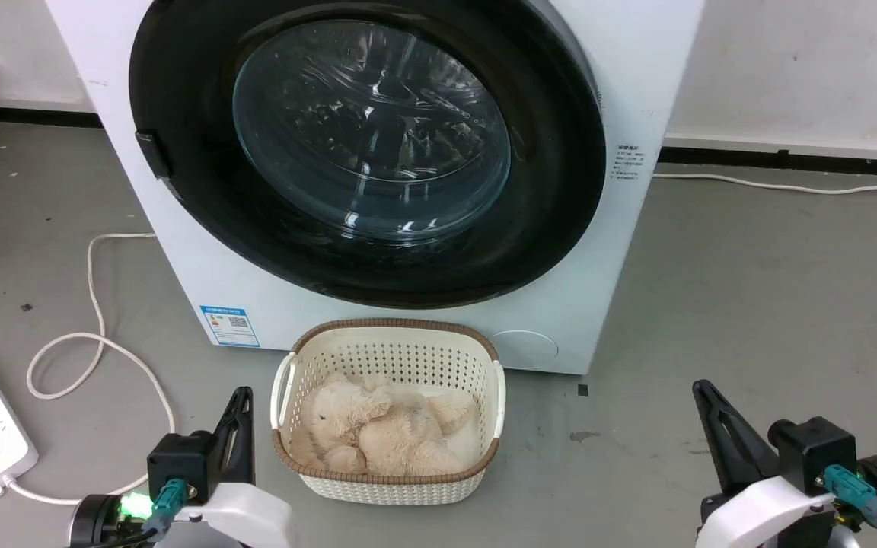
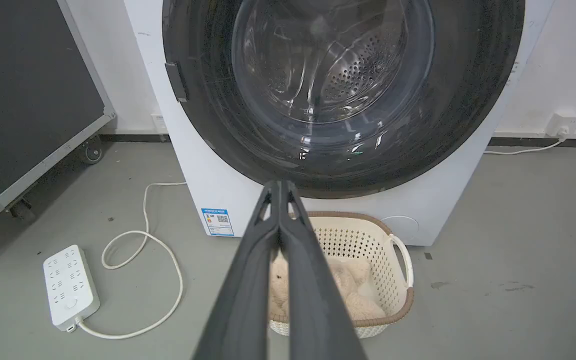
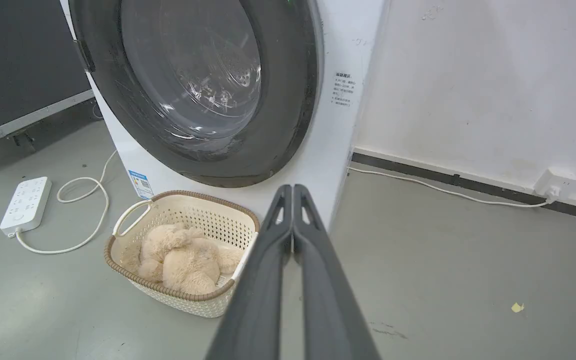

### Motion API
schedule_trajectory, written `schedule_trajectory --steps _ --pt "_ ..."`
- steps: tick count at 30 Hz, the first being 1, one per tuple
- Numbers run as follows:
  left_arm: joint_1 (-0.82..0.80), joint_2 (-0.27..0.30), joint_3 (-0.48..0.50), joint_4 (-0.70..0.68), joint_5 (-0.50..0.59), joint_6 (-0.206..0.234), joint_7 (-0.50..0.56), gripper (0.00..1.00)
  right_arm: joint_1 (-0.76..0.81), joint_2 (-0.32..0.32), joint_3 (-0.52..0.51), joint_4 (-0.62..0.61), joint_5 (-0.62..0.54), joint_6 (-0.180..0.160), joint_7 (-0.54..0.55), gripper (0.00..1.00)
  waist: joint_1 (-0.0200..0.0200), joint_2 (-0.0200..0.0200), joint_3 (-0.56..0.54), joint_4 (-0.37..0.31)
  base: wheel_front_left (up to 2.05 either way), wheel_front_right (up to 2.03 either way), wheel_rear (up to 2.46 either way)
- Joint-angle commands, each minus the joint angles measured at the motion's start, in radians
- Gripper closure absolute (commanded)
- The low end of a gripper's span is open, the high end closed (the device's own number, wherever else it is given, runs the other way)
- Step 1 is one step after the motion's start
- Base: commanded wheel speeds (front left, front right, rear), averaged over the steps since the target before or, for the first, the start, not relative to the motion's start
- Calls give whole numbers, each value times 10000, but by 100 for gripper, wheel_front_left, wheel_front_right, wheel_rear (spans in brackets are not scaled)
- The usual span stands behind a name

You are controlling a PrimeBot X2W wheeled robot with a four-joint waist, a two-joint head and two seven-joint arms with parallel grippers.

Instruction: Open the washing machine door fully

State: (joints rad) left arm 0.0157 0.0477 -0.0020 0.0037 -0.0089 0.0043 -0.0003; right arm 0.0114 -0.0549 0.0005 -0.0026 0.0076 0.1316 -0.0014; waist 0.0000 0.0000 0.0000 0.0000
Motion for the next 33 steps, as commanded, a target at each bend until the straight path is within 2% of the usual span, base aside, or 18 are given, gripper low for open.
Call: schedule_trajectory --steps 1,33 --pt "-157 26 20 -37 89 -43 3 100 -114 47 -5 26 -76 -9 14 100 0 0 0 0 0 0 0" --pt "-157 26 20 -37 89 -43 3 100 -114 47 -5 26 -76 -9 14 100 0 0 0 0 0 0 0"
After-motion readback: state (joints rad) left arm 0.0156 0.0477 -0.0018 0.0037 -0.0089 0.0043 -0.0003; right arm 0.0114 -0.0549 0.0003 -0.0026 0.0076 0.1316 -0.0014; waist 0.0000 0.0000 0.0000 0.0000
